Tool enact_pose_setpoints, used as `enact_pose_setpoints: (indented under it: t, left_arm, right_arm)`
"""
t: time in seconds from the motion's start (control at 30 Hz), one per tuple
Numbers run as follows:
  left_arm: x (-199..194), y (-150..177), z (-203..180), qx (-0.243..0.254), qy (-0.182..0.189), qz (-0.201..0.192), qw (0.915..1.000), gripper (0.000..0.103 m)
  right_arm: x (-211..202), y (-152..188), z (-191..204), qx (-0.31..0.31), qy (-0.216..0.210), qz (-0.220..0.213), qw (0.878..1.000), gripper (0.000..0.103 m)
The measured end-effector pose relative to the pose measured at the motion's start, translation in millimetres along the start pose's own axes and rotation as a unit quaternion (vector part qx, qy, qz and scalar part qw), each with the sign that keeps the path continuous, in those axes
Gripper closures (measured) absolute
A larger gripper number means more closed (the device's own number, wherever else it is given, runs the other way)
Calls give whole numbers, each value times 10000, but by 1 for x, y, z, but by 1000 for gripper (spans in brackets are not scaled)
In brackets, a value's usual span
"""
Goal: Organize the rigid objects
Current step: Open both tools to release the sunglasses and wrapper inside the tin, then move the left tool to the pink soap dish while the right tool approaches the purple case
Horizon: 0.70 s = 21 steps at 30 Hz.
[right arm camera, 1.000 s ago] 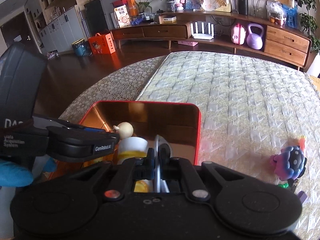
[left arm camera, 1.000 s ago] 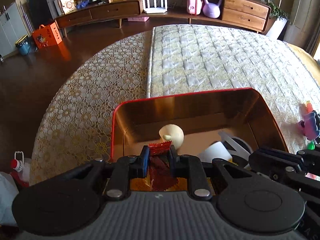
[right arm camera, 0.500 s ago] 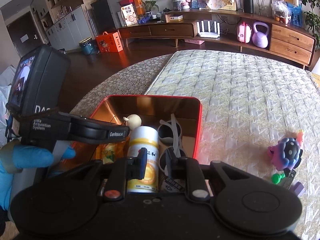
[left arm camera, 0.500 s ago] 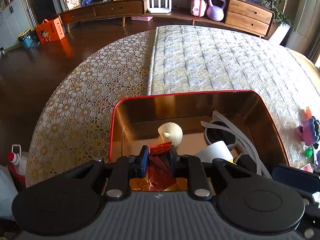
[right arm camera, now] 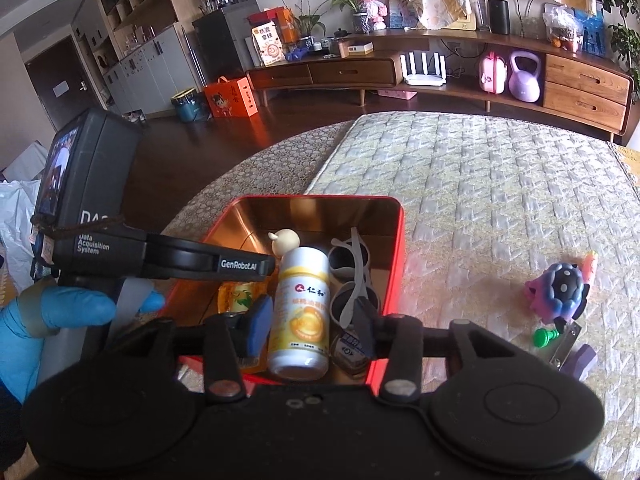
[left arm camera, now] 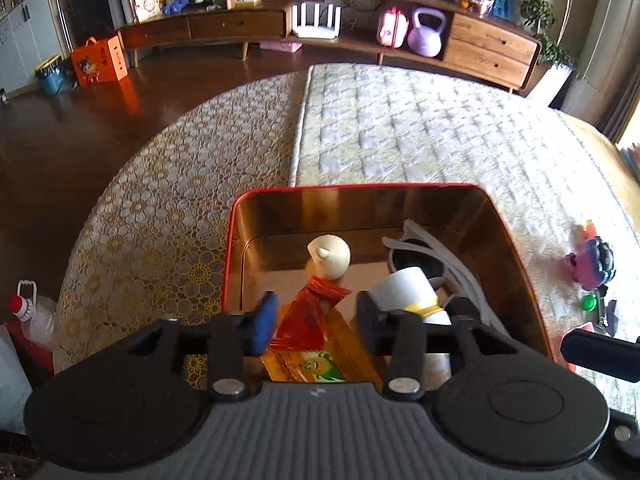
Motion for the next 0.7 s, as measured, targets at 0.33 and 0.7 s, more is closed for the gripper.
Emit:
enact_pose_setpoints:
  t: [0.33, 0.7]
  left_arm:
    - [-34, 7, -12, 83, 181, -308, 9993, 44]
    - [-66, 20, -37, 169, 511, -554, 9970, 28]
  right_arm:
    - [-36, 7, -4, 82, -38, -282, 9996, 32]
    - [-84, 28, -41, 226, 274, -657, 9972, 2]
Point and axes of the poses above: each gripper's, at about its wrist camera, not at the fingertips, and x roughly the way its jaws point, z to its left, y to its underside, the point moved 8 cm from there along x, roughly the way its jaws point, and after that the axes turned 12 degrees about -x, right-handed, at the moved point
